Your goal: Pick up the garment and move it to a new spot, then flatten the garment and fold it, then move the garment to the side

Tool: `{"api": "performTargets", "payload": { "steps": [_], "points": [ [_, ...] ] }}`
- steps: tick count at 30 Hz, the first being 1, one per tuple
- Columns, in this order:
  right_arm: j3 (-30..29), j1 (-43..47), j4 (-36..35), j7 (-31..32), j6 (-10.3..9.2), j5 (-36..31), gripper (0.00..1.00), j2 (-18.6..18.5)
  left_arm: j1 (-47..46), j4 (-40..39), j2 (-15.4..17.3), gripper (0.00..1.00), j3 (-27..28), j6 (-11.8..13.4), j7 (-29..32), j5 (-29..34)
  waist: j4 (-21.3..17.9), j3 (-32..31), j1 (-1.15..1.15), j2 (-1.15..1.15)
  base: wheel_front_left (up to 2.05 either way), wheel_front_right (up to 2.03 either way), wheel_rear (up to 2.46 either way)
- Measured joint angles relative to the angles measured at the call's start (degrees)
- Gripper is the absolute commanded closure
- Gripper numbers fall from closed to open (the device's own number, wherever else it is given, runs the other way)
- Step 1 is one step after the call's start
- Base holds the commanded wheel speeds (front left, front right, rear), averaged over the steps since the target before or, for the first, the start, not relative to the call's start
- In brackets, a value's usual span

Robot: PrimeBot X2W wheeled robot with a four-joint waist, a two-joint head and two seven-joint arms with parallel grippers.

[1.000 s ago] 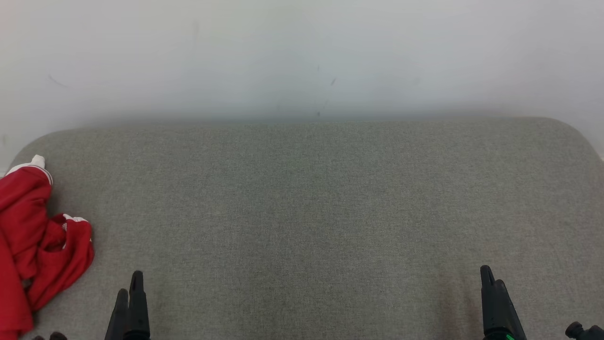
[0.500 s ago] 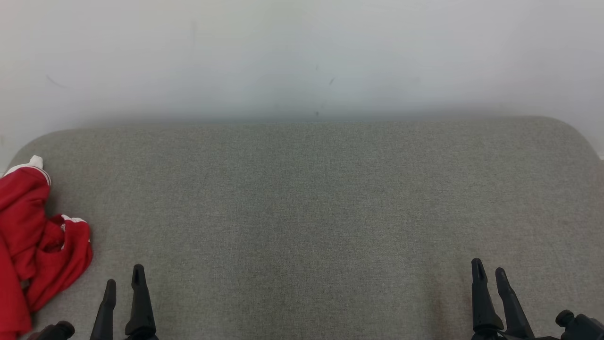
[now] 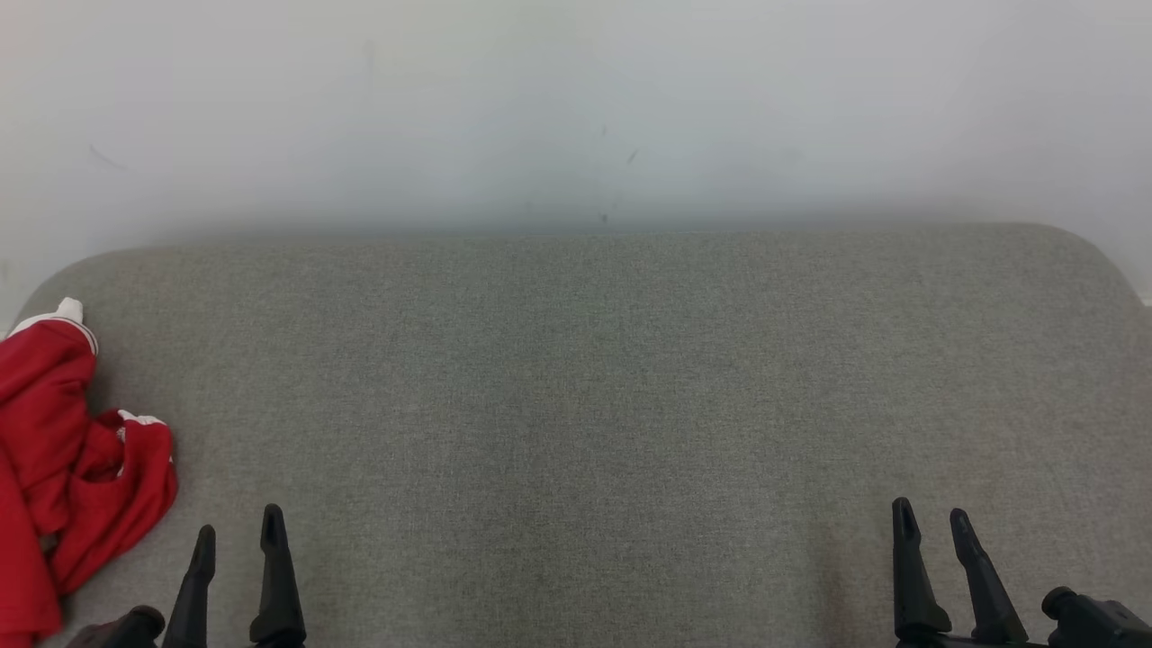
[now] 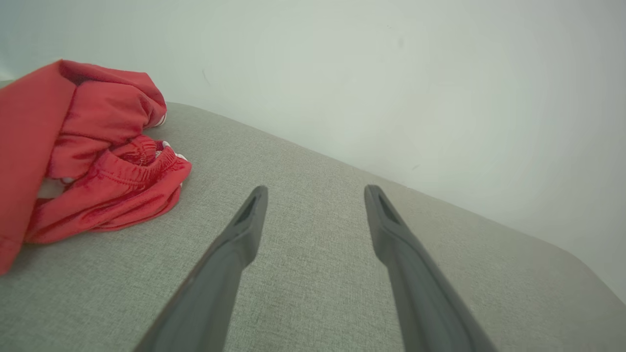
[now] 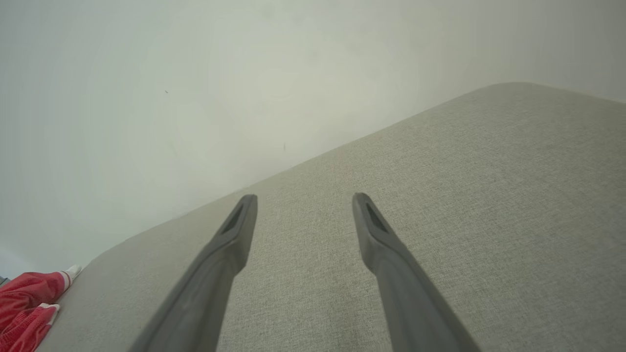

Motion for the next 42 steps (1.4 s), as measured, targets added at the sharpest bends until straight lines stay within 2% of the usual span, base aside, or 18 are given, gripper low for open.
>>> {"api": "performTargets", "payload": {
  "steps": [13, 42],
  "points": [
    [0.8, -0.2, 0.5, -1.3, 0.01, -7.0, 0.0, 0.0, 0.3, -0.1, 0.5, 0.0, -0.5, -3.2, -2.2, 6.1, 0.2, 0.0, -0.01, 0.0, 0.0, 0.0, 0.0],
    [1.2, -1.1, 2.5, -4.0, 0.16, -19.9, 0.0, -0.1, 2.1, 0.4, -0.8, 0.0, 3.3, -4.8, -6.4, 20.2, 0.3, 0.0, -0.01, 0.0, 0.0, 0.0, 0.0]
  ]
}}
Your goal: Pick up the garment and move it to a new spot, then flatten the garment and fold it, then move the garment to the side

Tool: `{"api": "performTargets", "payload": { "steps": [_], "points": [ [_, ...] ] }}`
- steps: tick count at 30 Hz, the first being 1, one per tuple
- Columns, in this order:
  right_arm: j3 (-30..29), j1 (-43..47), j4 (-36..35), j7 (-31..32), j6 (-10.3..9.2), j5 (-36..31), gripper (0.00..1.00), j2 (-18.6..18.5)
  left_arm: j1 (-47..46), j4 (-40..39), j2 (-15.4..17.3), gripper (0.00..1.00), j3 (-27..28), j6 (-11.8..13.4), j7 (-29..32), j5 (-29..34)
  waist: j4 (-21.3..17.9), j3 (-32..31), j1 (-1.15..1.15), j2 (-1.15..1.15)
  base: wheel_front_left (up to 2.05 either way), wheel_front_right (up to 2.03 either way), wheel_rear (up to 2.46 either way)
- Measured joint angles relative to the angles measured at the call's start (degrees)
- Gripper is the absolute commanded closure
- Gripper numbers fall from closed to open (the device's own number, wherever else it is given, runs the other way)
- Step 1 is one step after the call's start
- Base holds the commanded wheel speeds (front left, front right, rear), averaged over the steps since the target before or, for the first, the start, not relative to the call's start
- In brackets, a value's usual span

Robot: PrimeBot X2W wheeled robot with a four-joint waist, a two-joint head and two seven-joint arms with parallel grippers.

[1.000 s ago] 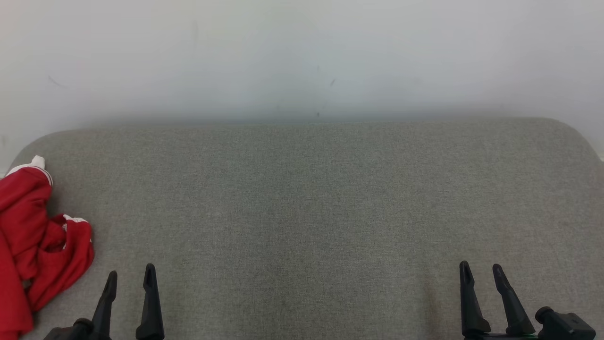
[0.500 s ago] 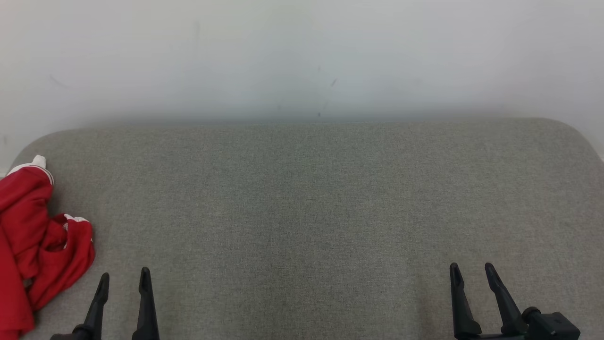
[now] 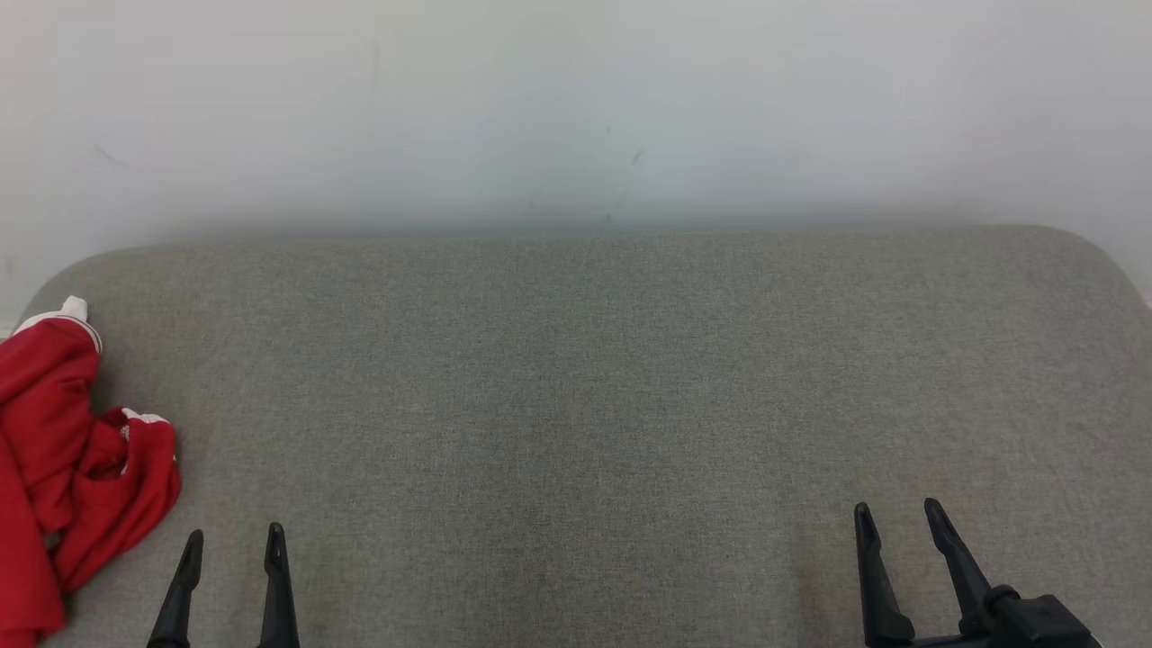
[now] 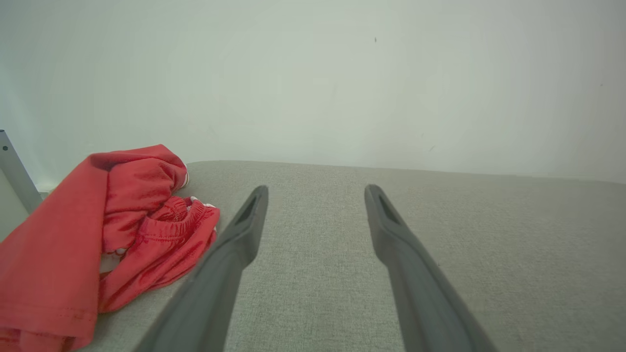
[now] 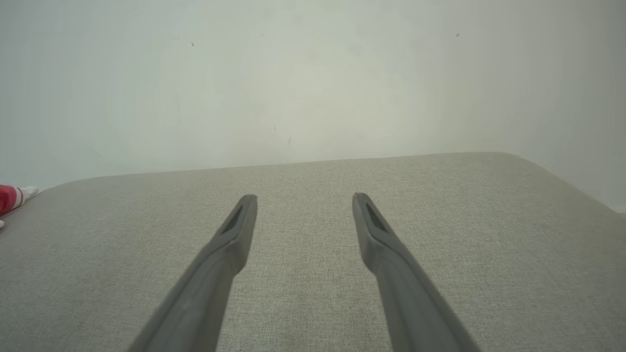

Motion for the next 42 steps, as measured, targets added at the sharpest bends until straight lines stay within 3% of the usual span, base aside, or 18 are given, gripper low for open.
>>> {"api": "performTargets", "payload": {
  "steps": [12, 42],
  "points": [
    [-1.1, -0.2, 0.8, -0.8, 0.01, -3.2, 0.0, 0.0, 0.1, 0.4, -0.3, 0.0, 1.4, -0.1, -1.3, 4.2, 0.0, -0.3, 0.0, 0.0, 0.0, 0.0, 0.0],
    [-0.9, -0.4, 1.2, -0.8, 0.01, -2.4, 0.0, 0.0, 0.1, 0.6, -0.5, 0.0, 1.0, -0.4, -1.3, 3.7, 0.1, -0.1, 0.0, 0.0, 0.0, 0.0, 0.0]
  ]
}}
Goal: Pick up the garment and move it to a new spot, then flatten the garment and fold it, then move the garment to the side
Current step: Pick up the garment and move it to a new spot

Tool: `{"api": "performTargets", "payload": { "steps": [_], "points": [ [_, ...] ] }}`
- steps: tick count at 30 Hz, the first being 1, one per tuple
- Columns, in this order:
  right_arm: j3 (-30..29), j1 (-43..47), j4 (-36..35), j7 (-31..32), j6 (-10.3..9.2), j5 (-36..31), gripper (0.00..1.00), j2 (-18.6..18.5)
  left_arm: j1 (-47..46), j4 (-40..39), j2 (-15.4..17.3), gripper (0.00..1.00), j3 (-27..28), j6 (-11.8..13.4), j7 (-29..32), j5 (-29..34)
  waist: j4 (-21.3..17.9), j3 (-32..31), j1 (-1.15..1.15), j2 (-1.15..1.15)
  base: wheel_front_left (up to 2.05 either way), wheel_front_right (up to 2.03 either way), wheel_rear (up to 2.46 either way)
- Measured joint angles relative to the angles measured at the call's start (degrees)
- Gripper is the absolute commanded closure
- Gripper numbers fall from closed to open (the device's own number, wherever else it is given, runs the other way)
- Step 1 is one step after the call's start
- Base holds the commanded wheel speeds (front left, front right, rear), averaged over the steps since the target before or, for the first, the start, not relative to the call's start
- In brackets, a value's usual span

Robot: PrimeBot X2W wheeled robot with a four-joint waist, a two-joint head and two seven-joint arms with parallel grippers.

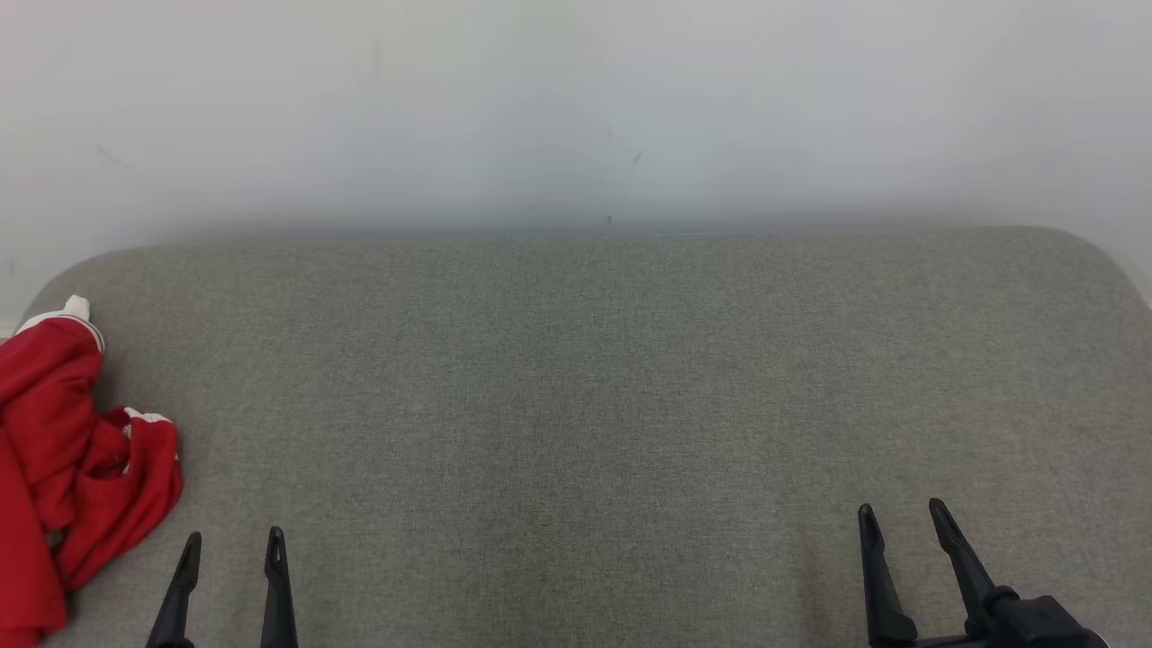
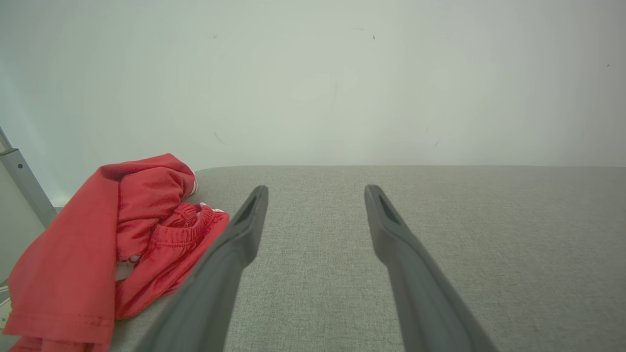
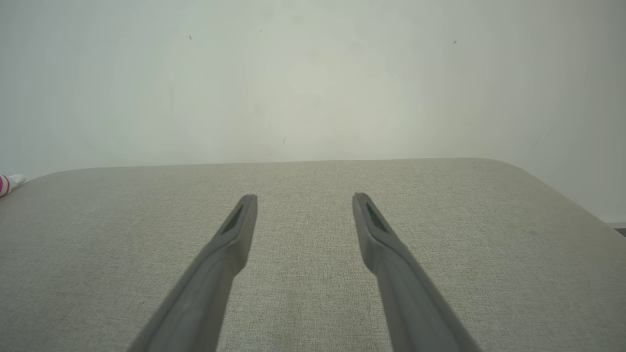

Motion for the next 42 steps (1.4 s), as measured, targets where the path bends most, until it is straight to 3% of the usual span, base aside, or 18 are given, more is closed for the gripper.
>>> {"api": "performTargets", "payload": {
  "steps": [13, 42],
  "points": [
    [0.2, 0.4, 0.0, 0.0, 0.0, 0.5, 0.0, 0.0, -0.2, 0.2, 0.0, 0.0, 0.2, 0.0, 0.0, 0.0, 3.7, -0.2, 0.0, 0.0, 0.0, 0.0, 0.0],
    [3.4, 0.3, 0.4, 0.0, 0.0, 0.4, 0.0, 0.0, 0.0, 1.2, 0.4, 0.0, 0.7, 0.0, 0.0, -0.5, 23.2, -0.3, 0.0, 0.0, 0.0, 0.0, 0.0]
  ]
}}
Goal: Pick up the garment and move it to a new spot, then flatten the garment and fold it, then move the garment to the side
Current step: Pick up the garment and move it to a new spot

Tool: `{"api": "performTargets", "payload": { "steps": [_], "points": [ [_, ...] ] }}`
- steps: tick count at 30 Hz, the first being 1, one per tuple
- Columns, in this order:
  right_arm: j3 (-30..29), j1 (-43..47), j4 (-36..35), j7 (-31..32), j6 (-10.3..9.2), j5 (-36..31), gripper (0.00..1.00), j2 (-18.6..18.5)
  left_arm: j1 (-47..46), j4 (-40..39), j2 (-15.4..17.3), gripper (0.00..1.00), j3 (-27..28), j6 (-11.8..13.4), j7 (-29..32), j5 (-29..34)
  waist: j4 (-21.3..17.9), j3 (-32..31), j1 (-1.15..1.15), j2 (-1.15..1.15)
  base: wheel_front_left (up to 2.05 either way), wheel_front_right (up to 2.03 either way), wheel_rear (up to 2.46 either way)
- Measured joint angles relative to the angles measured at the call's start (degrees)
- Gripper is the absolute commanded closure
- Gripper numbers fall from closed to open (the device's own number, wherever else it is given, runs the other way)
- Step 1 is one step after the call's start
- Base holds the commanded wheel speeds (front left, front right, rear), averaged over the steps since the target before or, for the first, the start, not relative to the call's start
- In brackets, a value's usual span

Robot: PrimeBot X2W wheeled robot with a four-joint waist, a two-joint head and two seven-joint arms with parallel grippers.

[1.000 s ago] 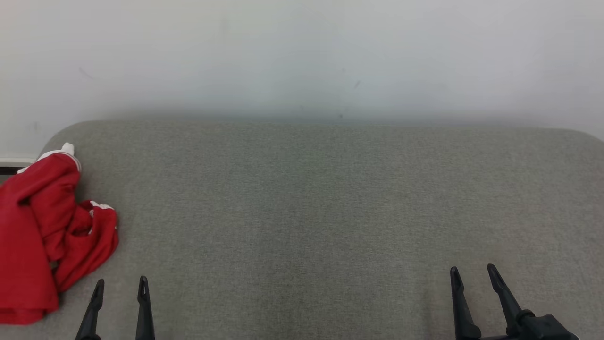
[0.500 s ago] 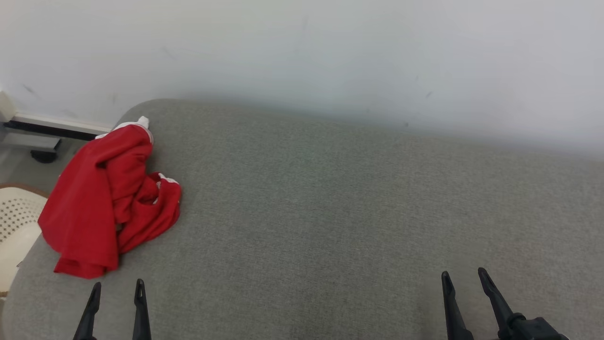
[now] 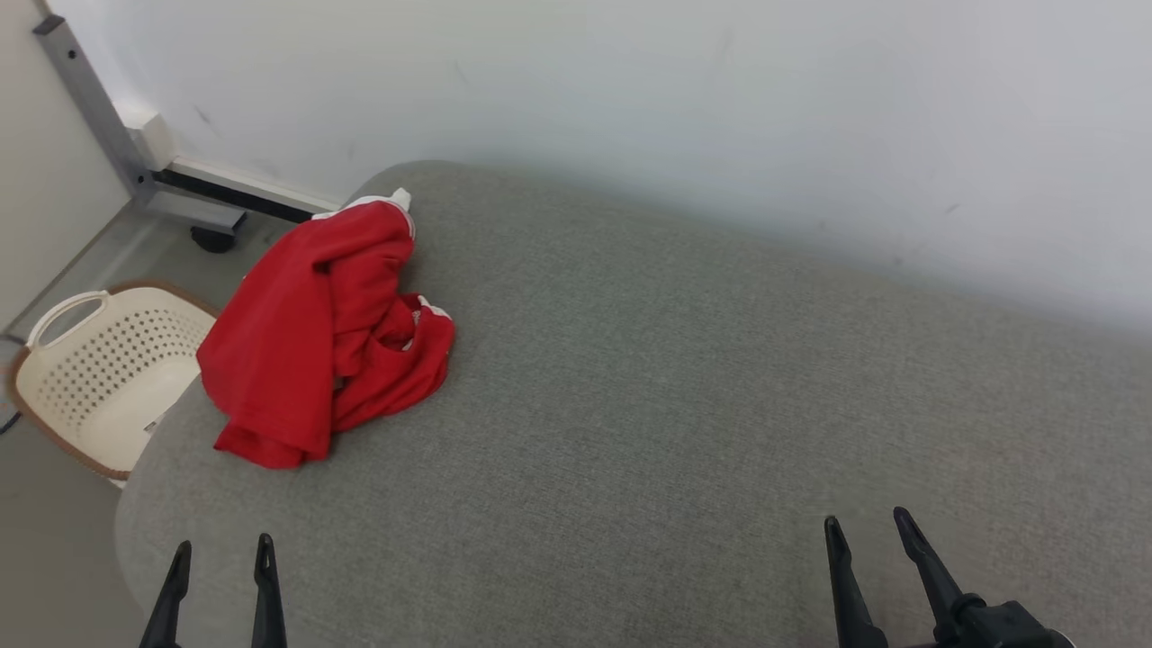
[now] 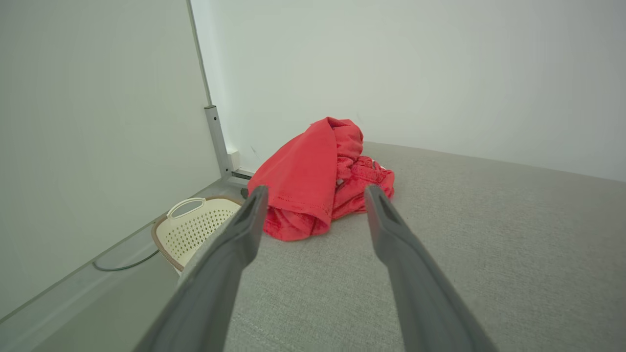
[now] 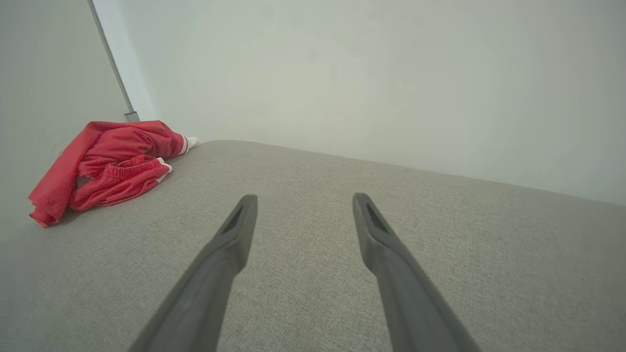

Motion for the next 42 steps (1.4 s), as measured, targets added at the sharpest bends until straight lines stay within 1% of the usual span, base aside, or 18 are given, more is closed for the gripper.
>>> {"api": "performTargets", "payload": {
  "steps": [5, 11, 17, 22, 29, 36, 39, 42],
  "points": [
    [0.3, 0.0, 0.1, 0.0, 0.0, 0.0, 0.0, 0.0, 0.0, 0.1, -0.1, 0.0, 0.2, 0.0, 0.0, -0.3, 2.8, 0.2, 0.0, 0.0, 0.0, 0.0, 0.0],
    [0.6, -0.2, 0.2, 0.0, 0.0, -0.1, 0.0, 0.0, 0.1, 0.0, -0.3, 0.0, 0.9, 0.0, 0.0, -0.9, 5.1, 0.4, 0.0, 0.0, 0.0, 0.0, 0.0],
    [1.2, -0.2, 0.3, 0.0, 0.0, -0.1, 0.0, 0.0, 0.1, -0.1, -0.4, 0.0, 1.6, 0.0, 0.0, -1.2, 5.4, 0.6, 0.0, 0.0, 0.0, 0.0, 0.0],
    [1.2, -0.2, 0.3, 0.0, 0.0, -0.1, 0.0, 0.0, 0.0, -0.1, -0.4, 0.0, 2.4, 0.0, 0.0, -1.2, 4.8, 0.7, 0.0, 0.0, 0.0, 0.0, 0.0],
    [1.9, -2.4, 0.3, 0.0, 0.0, -1.1, 0.0, 0.1, -2.3, 1.3, -0.4, 0.0, 3.8, 0.0, 0.0, -3.4, 2.2, 1.6, 0.0, 0.0, 0.0, 0.0, 0.0],
    [2.1, -5.1, -0.2, 0.0, 0.0, -1.8, 0.0, 0.0, -9.9, 3.2, -0.3, 0.0, 7.4, 0.0, 0.0, -4.4, -3.0, 3.2, 0.0, 0.0, 0.0, 0.0, 0.0],
    [1.9, -6.6, -0.5, -0.1, 0.0, -1.9, 0.0, 0.0, -14.3, 3.8, 1.3, 0.0, 8.7, 0.0, 0.0, -4.9, -5.8, 4.3, 0.0, 0.0, 0.0, 0.0, 0.0],
    [1.2, -7.5, -0.7, -0.1, 0.01, -1.8, 0.0, 0.0, -18.6, 6.3, 3.3, 0.0, 10.8, 0.0, 0.0, -6.1, -8.6, 5.5, 0.01, 0.0, 0.0, 0.0, 0.0]
  ]
}}
